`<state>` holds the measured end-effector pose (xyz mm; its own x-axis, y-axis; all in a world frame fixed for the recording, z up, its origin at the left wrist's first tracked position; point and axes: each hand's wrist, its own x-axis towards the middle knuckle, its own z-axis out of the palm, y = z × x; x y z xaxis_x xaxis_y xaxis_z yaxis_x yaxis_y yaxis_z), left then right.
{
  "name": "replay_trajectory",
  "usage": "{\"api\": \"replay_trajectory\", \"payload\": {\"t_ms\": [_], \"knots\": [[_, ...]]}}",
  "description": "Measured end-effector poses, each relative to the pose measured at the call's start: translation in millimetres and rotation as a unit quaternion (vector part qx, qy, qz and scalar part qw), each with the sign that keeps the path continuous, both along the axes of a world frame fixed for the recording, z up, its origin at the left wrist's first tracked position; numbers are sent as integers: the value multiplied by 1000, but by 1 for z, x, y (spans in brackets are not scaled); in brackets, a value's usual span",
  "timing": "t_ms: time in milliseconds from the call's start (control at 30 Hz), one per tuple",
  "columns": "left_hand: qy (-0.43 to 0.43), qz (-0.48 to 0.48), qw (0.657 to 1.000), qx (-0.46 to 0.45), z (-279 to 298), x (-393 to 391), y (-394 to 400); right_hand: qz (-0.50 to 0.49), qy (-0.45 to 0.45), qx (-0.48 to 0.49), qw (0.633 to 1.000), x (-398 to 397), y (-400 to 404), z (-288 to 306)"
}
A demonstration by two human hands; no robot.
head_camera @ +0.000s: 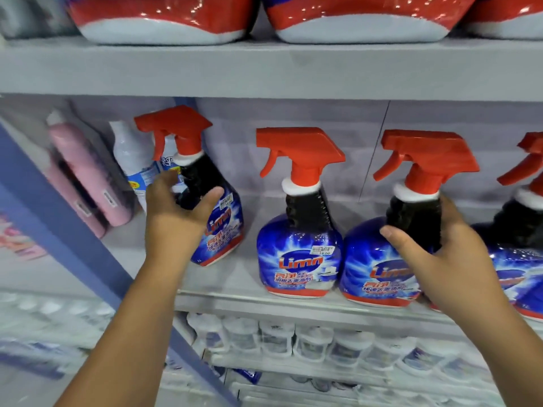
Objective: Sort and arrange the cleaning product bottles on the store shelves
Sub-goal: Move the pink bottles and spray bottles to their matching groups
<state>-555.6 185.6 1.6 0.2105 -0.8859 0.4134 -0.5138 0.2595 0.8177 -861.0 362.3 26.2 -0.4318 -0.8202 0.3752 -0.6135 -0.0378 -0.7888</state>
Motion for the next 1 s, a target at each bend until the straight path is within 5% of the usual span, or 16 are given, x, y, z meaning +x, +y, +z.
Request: {"api": "replay_trajectory", "payload": {"t_ms": [367, 733, 900, 1000], "knots": [[84, -221, 960, 152, 16, 24, 14, -21, 9, 11, 1000, 1, 0, -1], [25, -189, 974, 126, 16, 7, 31, -39, -4, 15, 999, 7, 0, 1], [-4, -191, 975, 118, 14, 9, 28, -115, 128, -159, 972, 27, 24, -14], [0, -191, 975, 113, 11, 12, 28, -16, 139, -200, 970, 48, 24, -8]]}}
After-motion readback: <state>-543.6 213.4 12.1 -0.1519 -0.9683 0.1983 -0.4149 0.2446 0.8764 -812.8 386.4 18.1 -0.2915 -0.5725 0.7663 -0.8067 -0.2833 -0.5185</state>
